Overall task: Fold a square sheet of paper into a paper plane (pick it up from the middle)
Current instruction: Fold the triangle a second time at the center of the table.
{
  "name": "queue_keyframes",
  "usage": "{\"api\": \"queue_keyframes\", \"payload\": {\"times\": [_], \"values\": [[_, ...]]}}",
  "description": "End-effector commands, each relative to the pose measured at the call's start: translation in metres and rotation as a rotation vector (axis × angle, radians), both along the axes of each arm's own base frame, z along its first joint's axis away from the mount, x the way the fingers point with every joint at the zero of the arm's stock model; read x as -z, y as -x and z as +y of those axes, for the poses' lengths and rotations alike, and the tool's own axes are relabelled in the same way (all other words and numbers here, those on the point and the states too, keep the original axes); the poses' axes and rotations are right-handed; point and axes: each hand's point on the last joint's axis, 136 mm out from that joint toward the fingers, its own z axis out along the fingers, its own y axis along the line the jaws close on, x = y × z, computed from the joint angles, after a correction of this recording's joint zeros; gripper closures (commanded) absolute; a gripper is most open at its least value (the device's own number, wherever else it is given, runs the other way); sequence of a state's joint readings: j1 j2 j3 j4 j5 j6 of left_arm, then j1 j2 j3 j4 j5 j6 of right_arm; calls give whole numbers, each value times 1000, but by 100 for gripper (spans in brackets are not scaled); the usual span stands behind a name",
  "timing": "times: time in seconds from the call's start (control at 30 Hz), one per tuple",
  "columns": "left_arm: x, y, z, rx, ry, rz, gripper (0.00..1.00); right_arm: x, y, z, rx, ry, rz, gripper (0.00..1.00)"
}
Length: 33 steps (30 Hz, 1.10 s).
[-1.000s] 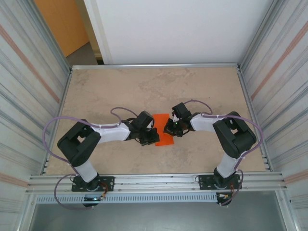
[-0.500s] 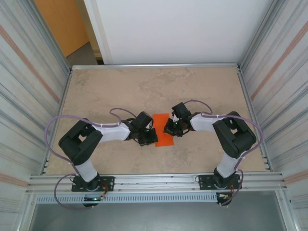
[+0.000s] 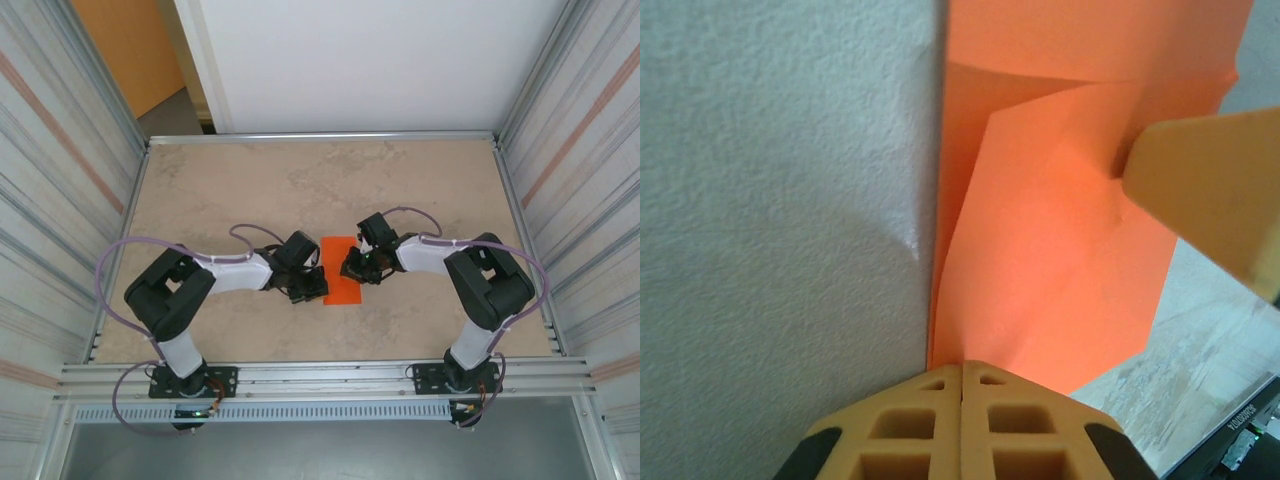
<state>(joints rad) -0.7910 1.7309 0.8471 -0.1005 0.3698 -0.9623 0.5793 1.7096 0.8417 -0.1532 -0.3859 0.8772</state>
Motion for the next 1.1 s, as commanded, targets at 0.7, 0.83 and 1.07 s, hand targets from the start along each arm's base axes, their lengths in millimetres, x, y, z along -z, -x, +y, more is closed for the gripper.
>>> {"api": "queue_keyframes", "payload": {"times": [0.7, 0.83, 1.07], "values": [[19, 10, 12, 14, -63, 54, 98, 9, 30, 21, -124, 27, 37, 97], [8, 4, 7, 13, -28, 14, 99, 25, 36, 7, -105, 84, 65, 98], [-29, -12, 2, -30, 75, -135, 94, 45, 41, -14, -53, 163, 101, 99]]}}
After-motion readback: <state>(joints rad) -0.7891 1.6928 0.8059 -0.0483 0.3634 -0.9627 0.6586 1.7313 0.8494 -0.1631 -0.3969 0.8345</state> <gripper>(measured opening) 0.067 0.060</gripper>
